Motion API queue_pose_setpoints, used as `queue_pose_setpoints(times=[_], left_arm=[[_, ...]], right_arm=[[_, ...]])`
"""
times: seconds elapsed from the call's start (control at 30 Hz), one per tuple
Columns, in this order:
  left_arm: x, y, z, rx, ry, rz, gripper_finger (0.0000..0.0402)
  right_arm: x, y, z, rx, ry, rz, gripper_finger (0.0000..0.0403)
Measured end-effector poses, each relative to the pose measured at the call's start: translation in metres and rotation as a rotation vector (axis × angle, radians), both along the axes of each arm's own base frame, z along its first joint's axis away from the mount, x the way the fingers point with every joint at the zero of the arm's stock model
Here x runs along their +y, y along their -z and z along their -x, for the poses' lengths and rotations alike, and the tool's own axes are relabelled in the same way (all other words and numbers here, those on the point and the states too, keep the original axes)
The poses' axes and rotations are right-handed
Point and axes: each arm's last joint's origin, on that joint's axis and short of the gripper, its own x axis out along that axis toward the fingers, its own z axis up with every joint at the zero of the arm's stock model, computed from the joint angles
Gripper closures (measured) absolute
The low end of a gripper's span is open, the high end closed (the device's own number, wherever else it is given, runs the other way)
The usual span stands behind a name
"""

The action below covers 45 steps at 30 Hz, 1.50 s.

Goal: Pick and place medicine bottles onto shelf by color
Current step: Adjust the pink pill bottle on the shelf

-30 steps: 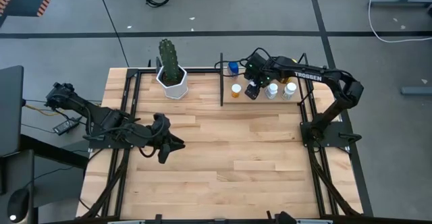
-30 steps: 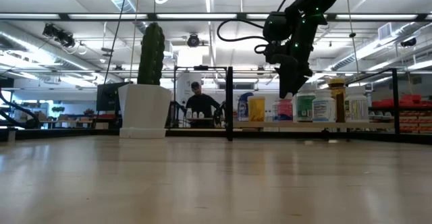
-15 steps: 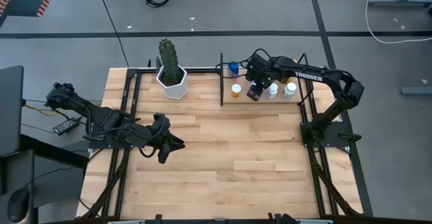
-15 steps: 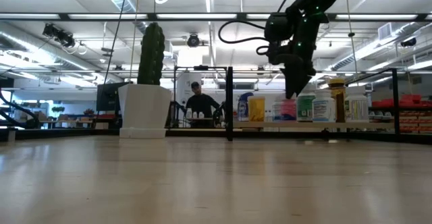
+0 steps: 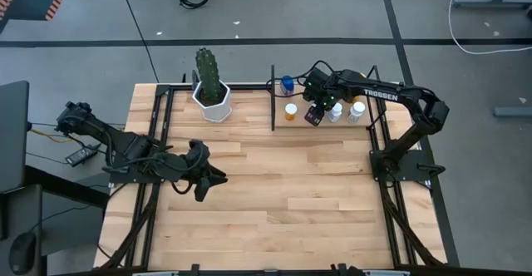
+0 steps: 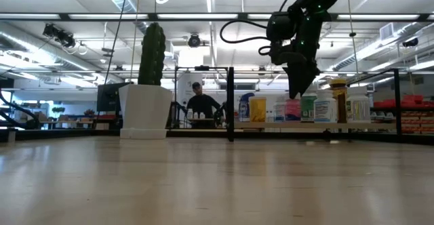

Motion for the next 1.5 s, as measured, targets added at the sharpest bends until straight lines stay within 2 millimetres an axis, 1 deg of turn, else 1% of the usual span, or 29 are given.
queue_pose_setpoints(times=[0.4,0.77,0.87,1.2,1.5], left_arm=[[0.000,0.000,0.000,0.001,0.000,-0.001,0.0294],[0.000,0.000,0.000,0.003,0.014,-0.026,0.0294],[0.000,0.000,0.000,0.003,0.024,-0.044,0.0294],[0.000,0.000,0.000,0.003,0.025,-0.047,0.0294],[-0.001,0.001,0.000,0.008,0.048,-0.035,0.0294]], right_arm=[[0.001,0.000,0.000,-0.003,0.008,-0.008,0.0205],[0.001,-0.018,-0.001,-0.019,-0.004,-0.046,0.0205],[0.000,-0.020,-0.002,-0.025,0.000,-0.042,0.0205],[-0.002,-0.020,-0.004,-0.050,0.009,-0.011,0.0205],[0.000,-0.007,-0.001,-0.023,0.041,-0.040,0.0205]])
